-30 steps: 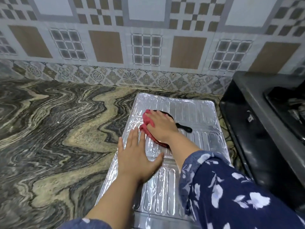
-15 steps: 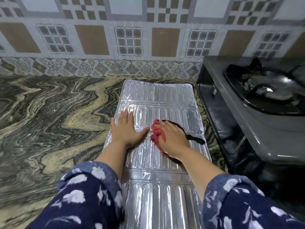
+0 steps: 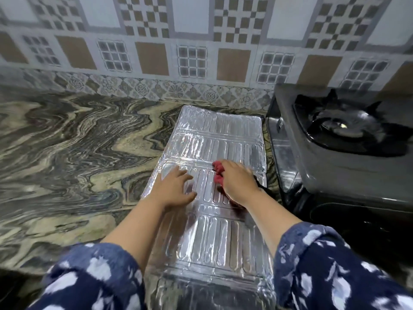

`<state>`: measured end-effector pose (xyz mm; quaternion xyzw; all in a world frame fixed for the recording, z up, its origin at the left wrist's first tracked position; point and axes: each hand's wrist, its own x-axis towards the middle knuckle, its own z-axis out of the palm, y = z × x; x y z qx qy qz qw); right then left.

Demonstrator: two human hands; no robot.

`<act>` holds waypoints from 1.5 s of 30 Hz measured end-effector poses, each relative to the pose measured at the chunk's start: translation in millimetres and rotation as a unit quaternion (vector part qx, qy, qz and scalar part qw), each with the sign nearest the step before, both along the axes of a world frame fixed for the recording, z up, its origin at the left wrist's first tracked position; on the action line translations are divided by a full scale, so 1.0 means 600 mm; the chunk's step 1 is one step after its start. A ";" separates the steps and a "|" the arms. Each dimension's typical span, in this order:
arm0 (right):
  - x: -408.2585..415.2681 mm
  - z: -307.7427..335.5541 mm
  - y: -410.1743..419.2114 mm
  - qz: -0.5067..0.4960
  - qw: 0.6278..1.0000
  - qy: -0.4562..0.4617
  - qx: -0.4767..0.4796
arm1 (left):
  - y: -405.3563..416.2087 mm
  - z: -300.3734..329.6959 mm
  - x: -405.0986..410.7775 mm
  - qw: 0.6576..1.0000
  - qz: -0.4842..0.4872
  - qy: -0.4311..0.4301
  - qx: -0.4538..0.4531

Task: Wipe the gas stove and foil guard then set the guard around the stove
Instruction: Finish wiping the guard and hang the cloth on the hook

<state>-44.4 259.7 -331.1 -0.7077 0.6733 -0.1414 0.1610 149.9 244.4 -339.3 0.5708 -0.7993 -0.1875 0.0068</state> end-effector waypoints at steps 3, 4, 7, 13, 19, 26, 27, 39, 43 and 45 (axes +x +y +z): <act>0.002 0.037 0.012 -0.006 0.998 -0.064 -0.007 | 0.043 0.037 -0.021 0.996 0.024 0.086 -0.003; 0.003 0.052 0.014 -0.009 0.995 -0.097 -0.016 | 0.057 0.054 -0.032 0.989 0.044 0.139 0.012; 0.004 0.114 0.024 0.010 0.974 -0.226 -0.020 | 0.081 0.108 -0.066 0.946 0.100 0.306 0.042; 0.006 0.240 0.028 -0.019 0.930 -0.366 0.024 | 0.079 0.212 -0.096 0.881 0.164 0.439 -0.068; -0.016 0.306 -0.015 -0.007 0.933 -0.358 0.028 | 0.011 0.307 -0.089 0.858 0.139 0.474 -0.139; -0.028 0.369 -0.107 -0.069 0.933 -0.326 -0.135 | -0.090 0.408 -0.071 0.841 0.100 0.491 -0.206; -0.024 0.384 -0.113 -0.070 0.926 -0.341 -0.144 | -0.104 0.415 -0.067 0.841 0.096 0.488 -0.212; -0.072 0.496 -0.194 -0.076 0.918 -0.286 -0.265 | -0.219 0.484 -0.111 0.853 0.015 0.470 -0.224; -0.102 0.525 -0.222 -0.093 0.926 -0.235 -0.281 | -0.243 0.510 -0.142 0.865 -0.020 0.440 -0.238; -0.118 0.539 -0.240 -0.104 0.926 -0.205 -0.300 | -0.266 0.523 -0.158 0.871 -0.031 0.424 -0.245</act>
